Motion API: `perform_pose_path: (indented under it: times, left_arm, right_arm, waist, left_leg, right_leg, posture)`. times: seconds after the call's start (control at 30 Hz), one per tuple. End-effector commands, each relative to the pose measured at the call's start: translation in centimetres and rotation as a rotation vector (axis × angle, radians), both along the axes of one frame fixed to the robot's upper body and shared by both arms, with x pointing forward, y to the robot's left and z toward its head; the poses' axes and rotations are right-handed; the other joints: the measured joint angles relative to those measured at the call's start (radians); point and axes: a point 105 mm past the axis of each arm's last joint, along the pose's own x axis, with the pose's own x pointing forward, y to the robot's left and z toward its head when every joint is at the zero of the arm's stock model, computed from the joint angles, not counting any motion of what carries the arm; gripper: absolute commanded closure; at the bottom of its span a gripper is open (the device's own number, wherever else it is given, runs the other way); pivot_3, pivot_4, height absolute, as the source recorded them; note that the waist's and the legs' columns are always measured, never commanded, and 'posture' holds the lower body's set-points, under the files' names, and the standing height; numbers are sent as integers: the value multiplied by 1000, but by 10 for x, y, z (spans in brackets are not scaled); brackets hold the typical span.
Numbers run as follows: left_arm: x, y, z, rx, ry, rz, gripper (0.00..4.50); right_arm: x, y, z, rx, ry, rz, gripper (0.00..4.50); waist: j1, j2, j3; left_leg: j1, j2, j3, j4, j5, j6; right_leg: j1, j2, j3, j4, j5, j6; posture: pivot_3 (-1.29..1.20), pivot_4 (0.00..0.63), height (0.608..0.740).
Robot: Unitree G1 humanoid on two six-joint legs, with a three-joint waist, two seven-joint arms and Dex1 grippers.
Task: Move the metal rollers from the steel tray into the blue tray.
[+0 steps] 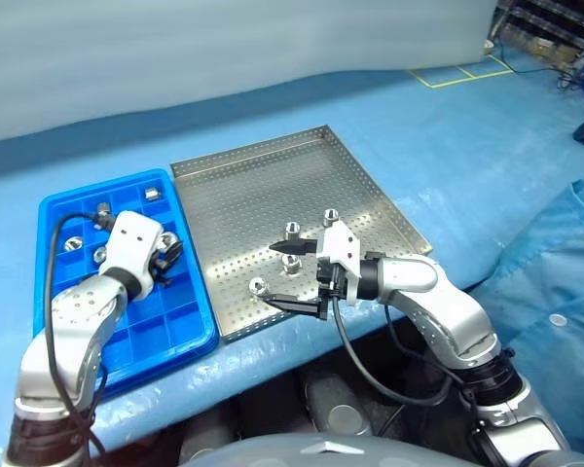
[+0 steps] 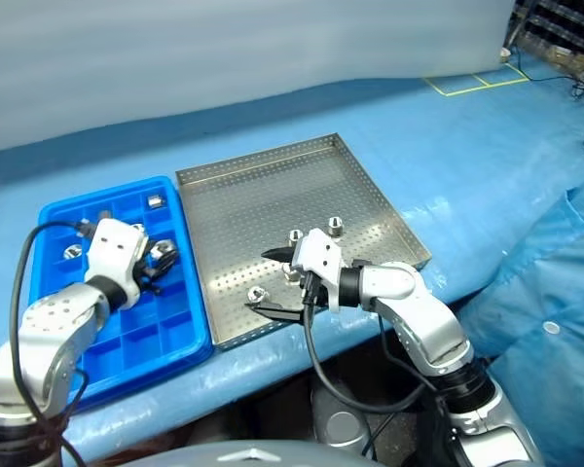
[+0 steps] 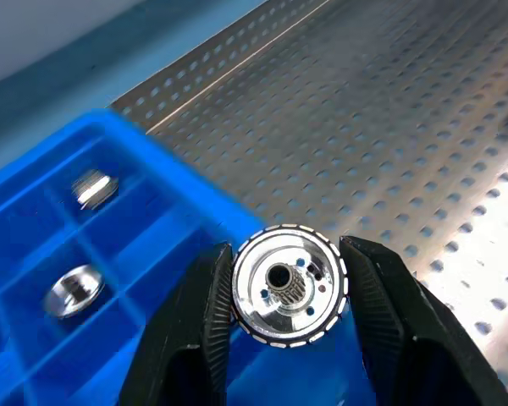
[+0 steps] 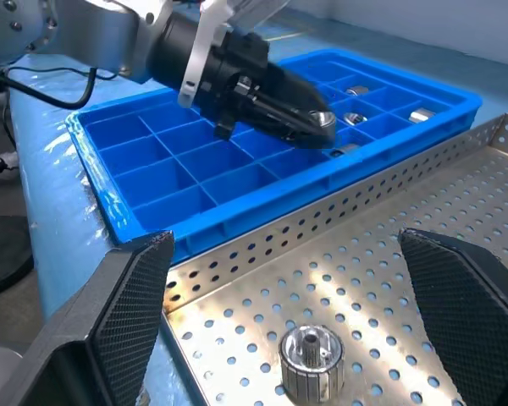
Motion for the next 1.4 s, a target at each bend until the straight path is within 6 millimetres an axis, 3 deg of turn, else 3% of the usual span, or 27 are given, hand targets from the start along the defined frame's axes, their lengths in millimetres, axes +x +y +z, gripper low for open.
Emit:
perform_pose_path:
  times: [0.03, 0.3, 0.6, 0.87, 0.9, 1.2, 1.4]
  left_arm:
    - [-2, 14, 11, 34, -78, 102, 2772]
    - [-4, 41, 6, 40, -100, 302, 2772]
    - [-4, 60, 3, 44, -106, 416, 2772]
    - [-3, 65, 11, 9, -171, 463, 199]
    - [-5, 67, 12, 7, -176, 479, 60]
    - [-11, 75, 5, 3, -152, 547, 60]
    - [-21, 97, 6, 45, -168, 717, 60]
  right_arm:
    - [1, 5, 4, 1, -26, 9, 0]
    - [5, -1, 0, -24, -22, -28, 0]
    - [10, -5, 0, -30, -27, -69, 0]
    - [15, -9, 1, -31, -44, -118, 0]
    - [15, -9, 1, -32, -46, -122, 0]
    - [21, -12, 1, -41, -62, -162, 0]
    - [29, -18, 0, -56, -73, -219, 0]
  waist:
    - [30, -1, 0]
    - [101, -3, 0]
    - [111, -4, 0]
    - [110, -4, 0]
    - [110, -4, 0]
    - [96, -4, 0]
    - [72, -5, -1]
  left_leg:
    - [0, 0, 0, 0, 0, 0]
    - [0, 0, 1, 1, 0, 0]
    - [0, 0, 2, 2, 0, 0]
    - [0, 0, 2, 1, 0, 0]
    - [0, 0, 2, 1, 0, 0]
    - [0, 0, 2, 1, 0, 0]
    - [1, 0, 2, 1, 0, 0]
  right_leg:
    - [0, 0, 0, 0, 0, -1]
    - [0, -2, 0, 0, 0, -2]
    - [0, -1, 0, 0, 1, -5]
    - [0, -1, 0, 0, 2, -6]
    - [0, -1, 0, 0, 2, -6]
    - [0, 0, 0, 0, 1, -5]
    - [0, 0, 0, 0, 2, -4]
  posture:
    - [-108, 150, 740]
    - [-109, 150, 740]
    - [-127, 150, 740]
    - [-150, 150, 740]
    - [-150, 150, 740]
    - [-158, 150, 740]
    - [-167, 150, 740]
